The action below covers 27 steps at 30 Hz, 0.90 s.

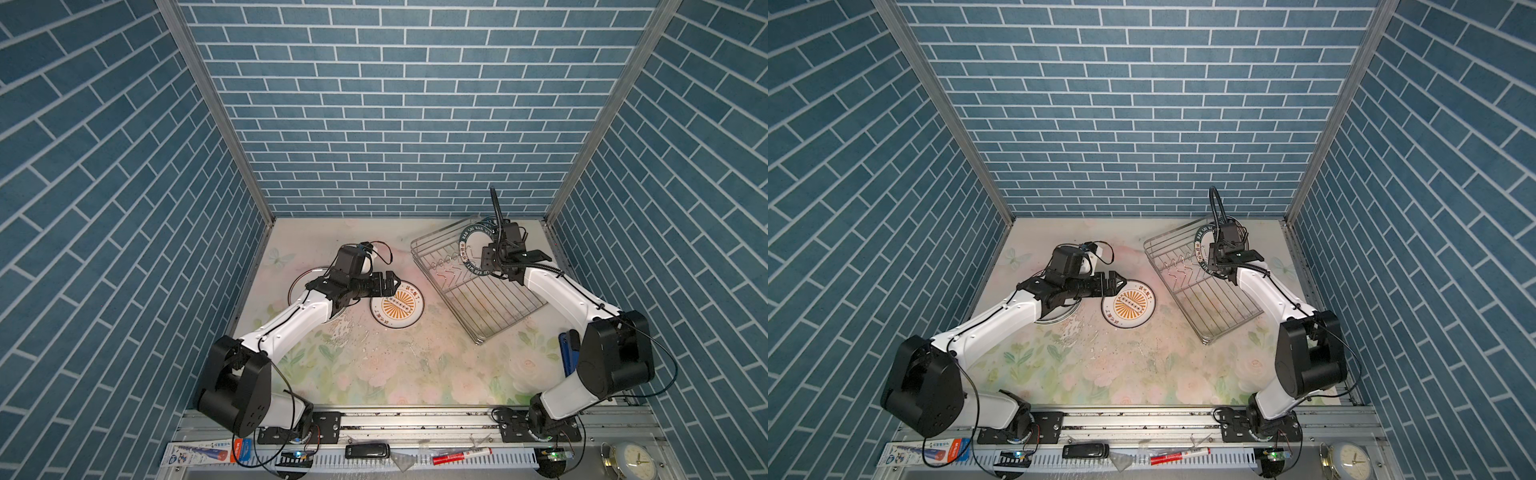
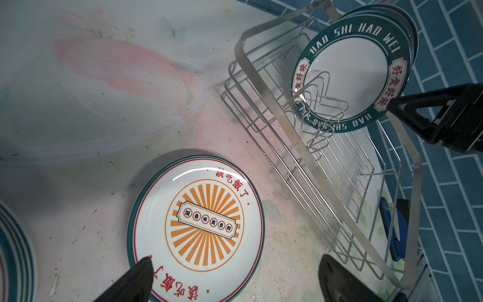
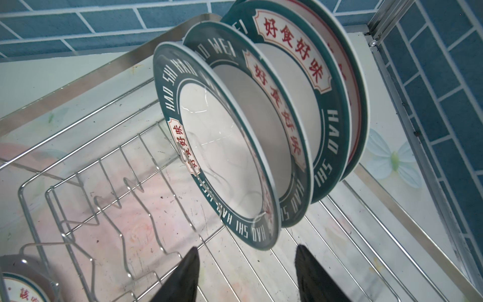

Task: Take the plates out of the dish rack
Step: 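Move the right gripper to the outermost green-rimmed plate in the rack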

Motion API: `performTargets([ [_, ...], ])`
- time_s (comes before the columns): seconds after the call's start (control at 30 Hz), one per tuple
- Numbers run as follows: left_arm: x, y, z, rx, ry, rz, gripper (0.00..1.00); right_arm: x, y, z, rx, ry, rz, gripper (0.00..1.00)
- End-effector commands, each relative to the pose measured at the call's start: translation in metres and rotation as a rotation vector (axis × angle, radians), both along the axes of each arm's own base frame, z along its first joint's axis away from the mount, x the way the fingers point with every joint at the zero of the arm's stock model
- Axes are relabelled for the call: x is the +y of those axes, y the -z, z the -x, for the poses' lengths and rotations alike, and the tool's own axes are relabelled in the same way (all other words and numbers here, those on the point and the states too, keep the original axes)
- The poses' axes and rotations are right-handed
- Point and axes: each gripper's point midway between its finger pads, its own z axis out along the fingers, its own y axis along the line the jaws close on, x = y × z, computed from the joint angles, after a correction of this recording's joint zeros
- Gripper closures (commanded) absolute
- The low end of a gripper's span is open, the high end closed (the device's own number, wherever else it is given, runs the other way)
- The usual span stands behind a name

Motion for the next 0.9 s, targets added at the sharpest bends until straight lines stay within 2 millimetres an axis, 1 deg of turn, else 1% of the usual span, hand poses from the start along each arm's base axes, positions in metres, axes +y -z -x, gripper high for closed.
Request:
performTargets([
  [0.0,0.004,0.002,-0.002,0.023,-0.069,-0.019,0.01,0.002,-0.015,-0.016,-0.031,-0.022,0.010,0.41],
  [0.1,-0.007,0.007,0.000,0.050,-0.030,-0.024,0.01,0.002,-0.014,-0.024,-0.029,-0.026,-0.002,0.41],
  [0.17,-0.008,0.010,-0.001,0.048,-0.027,-0.022,0.01,0.003,-0.013,-0.029,-0.029,-0.032,-0.008,0.41],
  [0.23,-0.007,0.007,-0.001,0.020,-0.005,-0.046,0.01,0.003,-0.012,-0.032,-0.025,-0.031,-0.010,0.41],
  [0.3,-0.003,0.003,0.001,-0.011,0.016,-0.085,0.01,0.002,-0.008,-0.034,-0.017,-0.029,-0.005,0.41],
  [0.43,0.007,-0.011,0.007,-0.106,0.057,-0.139,0.01,-0.002,-0.007,-0.038,-0.023,-0.021,-0.017,0.42],
  [0.5,0.018,-0.015,0.008,-0.154,0.022,-0.170,0.01,-0.002,-0.005,-0.039,-0.018,-0.030,-0.026,0.42],
  [0.57,0.028,-0.024,0.007,-0.205,-0.025,-0.180,0.01,0.002,-0.002,-0.042,-0.017,-0.061,-0.030,0.42],
  [0.67,0.033,-0.033,0.009,-0.247,-0.054,-0.167,0.01,0.006,-0.001,-0.046,-0.022,-0.100,-0.042,0.44],
  [0.77,0.039,-0.033,0.008,-0.250,-0.069,-0.198,0.01,0.009,0.005,-0.049,0.003,-0.118,-0.044,0.46],
  [0.87,0.040,-0.029,0.006,-0.246,-0.076,-0.213,0.01,0.014,0.010,-0.053,0.015,-0.143,-0.056,0.51],
])
